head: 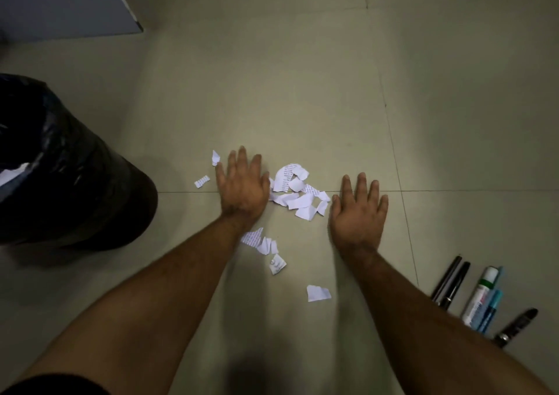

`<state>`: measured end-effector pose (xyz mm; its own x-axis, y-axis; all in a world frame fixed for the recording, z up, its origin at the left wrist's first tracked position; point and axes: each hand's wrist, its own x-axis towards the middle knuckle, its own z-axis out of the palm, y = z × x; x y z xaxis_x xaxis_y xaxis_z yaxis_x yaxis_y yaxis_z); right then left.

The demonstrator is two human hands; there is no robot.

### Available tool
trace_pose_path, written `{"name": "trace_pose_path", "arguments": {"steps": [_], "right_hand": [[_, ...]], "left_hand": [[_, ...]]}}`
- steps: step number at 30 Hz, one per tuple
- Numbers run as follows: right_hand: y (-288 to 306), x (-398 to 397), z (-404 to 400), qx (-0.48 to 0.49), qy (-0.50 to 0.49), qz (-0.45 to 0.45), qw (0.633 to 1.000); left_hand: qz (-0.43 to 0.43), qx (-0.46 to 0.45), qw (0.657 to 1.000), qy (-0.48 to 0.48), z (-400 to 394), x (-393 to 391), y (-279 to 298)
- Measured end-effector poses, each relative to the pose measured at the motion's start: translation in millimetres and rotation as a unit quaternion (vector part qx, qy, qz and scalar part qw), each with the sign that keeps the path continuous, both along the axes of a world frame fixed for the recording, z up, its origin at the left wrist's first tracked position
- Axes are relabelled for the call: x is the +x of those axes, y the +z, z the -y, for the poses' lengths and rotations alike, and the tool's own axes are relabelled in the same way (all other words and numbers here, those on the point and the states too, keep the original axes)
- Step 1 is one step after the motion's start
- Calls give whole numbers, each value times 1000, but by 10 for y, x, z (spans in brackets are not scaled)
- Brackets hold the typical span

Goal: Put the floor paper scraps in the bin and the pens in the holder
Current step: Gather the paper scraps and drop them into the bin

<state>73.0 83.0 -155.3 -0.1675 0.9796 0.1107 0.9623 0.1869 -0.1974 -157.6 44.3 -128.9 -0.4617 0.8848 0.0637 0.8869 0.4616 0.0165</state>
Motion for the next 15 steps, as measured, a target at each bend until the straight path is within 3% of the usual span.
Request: {"name": "trace_pose_path", "arguments": {"steps": [4,10,12,15], "right_hand": [[-68,-60,26,-7,-26,-16,999],[-44,-54,83,-15,-6,-5,1000],[-45,-55,68,-14,-3,-1,1000],[-45,-60,54,-21,-1,2,1000]], "left_hand": [[103,-77,987,101,-36,-165,-6],[84,45,994,-53,226,83,4],[74,85,993,-15,169,-46,22],[154,33,988,12,52,-57,37]]}}
